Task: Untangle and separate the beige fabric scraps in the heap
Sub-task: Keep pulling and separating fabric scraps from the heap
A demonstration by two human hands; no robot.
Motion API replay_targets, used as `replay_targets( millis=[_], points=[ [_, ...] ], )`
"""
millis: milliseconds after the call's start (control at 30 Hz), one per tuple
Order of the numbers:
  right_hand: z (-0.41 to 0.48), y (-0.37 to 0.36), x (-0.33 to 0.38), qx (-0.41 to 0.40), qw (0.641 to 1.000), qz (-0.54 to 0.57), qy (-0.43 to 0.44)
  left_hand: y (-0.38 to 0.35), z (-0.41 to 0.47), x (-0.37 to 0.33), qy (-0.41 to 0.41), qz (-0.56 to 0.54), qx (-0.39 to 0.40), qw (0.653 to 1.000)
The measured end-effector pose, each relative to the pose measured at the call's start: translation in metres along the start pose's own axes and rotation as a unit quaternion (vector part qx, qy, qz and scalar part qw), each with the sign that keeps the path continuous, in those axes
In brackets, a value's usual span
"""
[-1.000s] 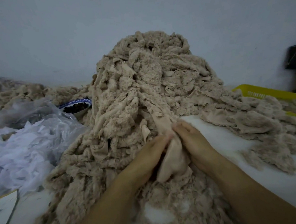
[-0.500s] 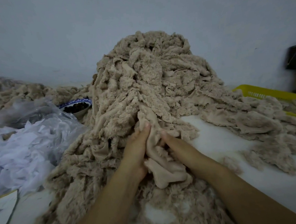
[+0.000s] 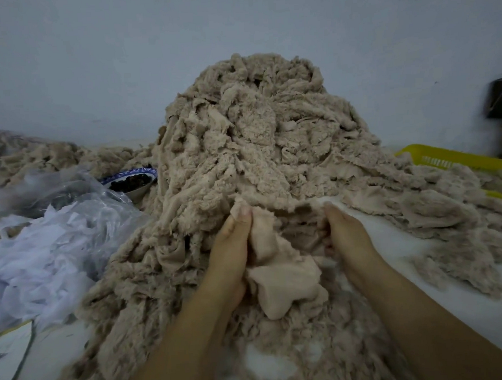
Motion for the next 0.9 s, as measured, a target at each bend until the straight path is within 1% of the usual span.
replay_targets(
  millis=[33, 100, 133, 167, 200, 267, 300, 333, 367, 400, 433, 467, 500, 533, 600, 667, 700, 733, 800, 867, 900],
  points=[
    [-0.005, -0.006, 0.0, 0.017, 0.999, -0.024, 0.013, -0.002, 0.0, 0.002, 0.004, -0.003, 0.006, 1.0],
    [-0.014, -0.016, 0.002, 0.037, 0.995, -0.079, 0.051, -0.002, 0.0, 0.006, -0.014, 0.019, 0.031, 0.999],
    [-0.016, -0.02, 0.002, 0.05, 0.993, -0.086, 0.07, -0.001, 0.001, 0.009, -0.025, 0.055, 0.044, 0.997],
    [-0.019, -0.022, 0.002, 0.076, 0.991, -0.078, 0.081, 0.001, 0.001, 0.012, -0.043, 0.117, 0.055, 0.991],
    [-0.022, -0.025, 0.003, 0.115, 0.988, -0.059, 0.087, 0.0, 0.001, 0.014, -0.079, 0.201, 0.074, 0.974],
    [-0.028, -0.031, 0.002, 0.184, 0.977, -0.05, 0.095, -0.005, -0.005, 0.018, -0.169, 0.361, 0.133, 0.908],
    [-0.029, -0.032, 0.001, 0.194, 0.973, -0.066, 0.104, -0.008, -0.007, 0.021, -0.191, 0.398, 0.164, 0.882],
    [-0.03, -0.033, 0.0, 0.188, 0.972, -0.08, 0.115, -0.01, -0.008, 0.023, -0.179, 0.406, 0.188, 0.877],
    [-0.029, -0.032, 0.0, 0.17, 0.974, -0.085, 0.12, -0.011, -0.009, 0.023, -0.147, 0.389, 0.198, 0.887],
    [-0.028, -0.03, 0.002, 0.154, 0.979, -0.077, 0.109, -0.012, -0.009, 0.021, -0.097, 0.335, 0.193, 0.917],
    [-0.028, -0.027, 0.004, 0.153, 0.983, -0.051, 0.087, -0.012, -0.009, 0.017, -0.04, 0.254, 0.184, 0.949],
    [-0.029, -0.024, 0.006, 0.171, 0.982, -0.02, 0.072, -0.011, -0.008, 0.013, 0.024, 0.156, 0.179, 0.971],
    [-0.03, -0.022, 0.008, 0.199, 0.978, 0.005, 0.066, -0.01, -0.006, 0.012, 0.08, 0.071, 0.173, 0.979],
    [-0.033, -0.021, 0.01, 0.227, 0.972, 0.013, 0.066, -0.008, -0.004, 0.012, 0.122, -0.002, 0.16, 0.979],
    [-0.039, -0.024, 0.012, 0.281, 0.958, 0.003, 0.052, -0.003, -0.003, 0.01, 0.179, -0.112, 0.124, 0.969],
    [-0.042, -0.025, 0.011, 0.316, 0.947, -0.023, 0.052, 0.002, -0.001, 0.008, 0.195, -0.178, 0.097, 0.96],
    [-0.042, -0.024, 0.012, 0.314, 0.948, -0.025, 0.053, 0.004, 0.001, 0.007, 0.194, -0.19, 0.08, 0.959],
    [-0.039, -0.021, 0.011, 0.297, 0.953, -0.009, 0.053, 0.005, 0.002, 0.007, 0.188, -0.193, 0.059, 0.961],
    [-0.032, -0.014, 0.008, 0.232, 0.971, 0.04, 0.053, 0.007, 0.006, 0.01, 0.147, -0.178, 0.024, 0.973],
    [-0.025, -0.011, 0.006, 0.174, 0.981, 0.052, 0.064, 0.006, 0.007, 0.012, 0.089, -0.153, 0.023, 0.984],
    [-0.022, -0.011, 0.004, 0.162, 0.983, 0.047, 0.068, 0.005, 0.007, 0.012, 0.065, -0.142, 0.03, 0.987]
  ],
)
Point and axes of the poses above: each hand's wrist, its own z-axis towards the middle knuckle, its own y-axis out of the back of the hand, x = y × z, the point moved 1 cm from there along z, towards the middle knuckle, and after that the axes turned 5 degrees about -y, right-handed, at the moved point
